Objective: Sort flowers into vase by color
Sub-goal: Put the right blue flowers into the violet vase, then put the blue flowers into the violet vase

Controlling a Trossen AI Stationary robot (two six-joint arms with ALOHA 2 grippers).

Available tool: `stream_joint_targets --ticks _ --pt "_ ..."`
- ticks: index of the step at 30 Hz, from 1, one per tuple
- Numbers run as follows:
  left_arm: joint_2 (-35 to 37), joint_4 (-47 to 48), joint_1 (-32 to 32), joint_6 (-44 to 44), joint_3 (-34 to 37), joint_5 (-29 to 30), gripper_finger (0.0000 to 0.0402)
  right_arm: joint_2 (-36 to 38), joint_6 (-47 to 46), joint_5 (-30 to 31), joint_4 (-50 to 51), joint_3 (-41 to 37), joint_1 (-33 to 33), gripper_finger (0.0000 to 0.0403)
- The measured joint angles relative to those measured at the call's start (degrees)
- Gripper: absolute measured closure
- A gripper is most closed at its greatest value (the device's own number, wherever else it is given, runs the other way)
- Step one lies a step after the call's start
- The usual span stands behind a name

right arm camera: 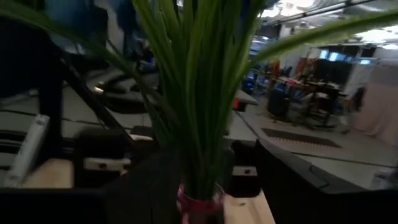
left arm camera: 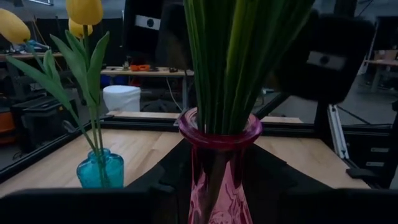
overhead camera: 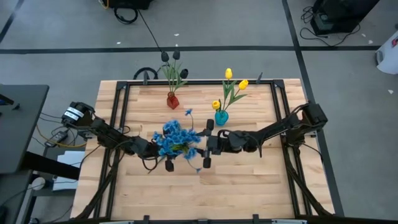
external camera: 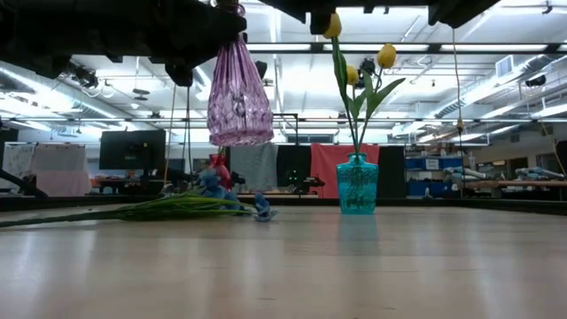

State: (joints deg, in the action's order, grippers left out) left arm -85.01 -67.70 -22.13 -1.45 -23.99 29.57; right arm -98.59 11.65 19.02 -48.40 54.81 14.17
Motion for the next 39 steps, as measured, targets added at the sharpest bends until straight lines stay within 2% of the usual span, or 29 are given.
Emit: stream_joint_targets --ticks 3,11,18,21,24,30,33,39 --pt "0.00 1.47 0.04 0.00 0.00 0.35 0.0284 0.22 -1.88 -1.87 -0.08 -0.02 0.00 0.0192" --pt "0.00 6.24 0.07 0.21 0.00 3.17 0.0284 0.24 -4.00 -2.22 -0.56 0.00 -0.07 0.0193" --pt "-0.02 7.15 0.11 0.45 0.02 3.55 0.0284 0.39 -6.74 -1.43 5.59 0.00 -1.14 0.0192" --pt "-0.02 7.12 0.12 1.11 0.02 3.53 0.0284 2.82 -5.10 1.07 9.58 -0.02 -1.14 0.0187" --pt "-0.02 7.10 0.50 1.92 0.02 3.49 0.0284 7.10 -4.67 1.00 12.58 0.15 -1.14 0.0180" --pt "-0.07 6.28 1.79 1.94 0.07 3.41 0.0284 13.28 -6.83 0.97 24.82 0.13 -0.16 0.0159" --pt "-0.07 6.29 3.16 2.31 0.09 3.04 0.0284 16.46 -9.93 2.80 32.64 0.13 0.87 0.0149" --pt "-1.25 5.83 8.15 5.07 -0.38 -3.89 0.0284 23.15 -18.93 7.37 50.15 0.07 3.17 0.0149"
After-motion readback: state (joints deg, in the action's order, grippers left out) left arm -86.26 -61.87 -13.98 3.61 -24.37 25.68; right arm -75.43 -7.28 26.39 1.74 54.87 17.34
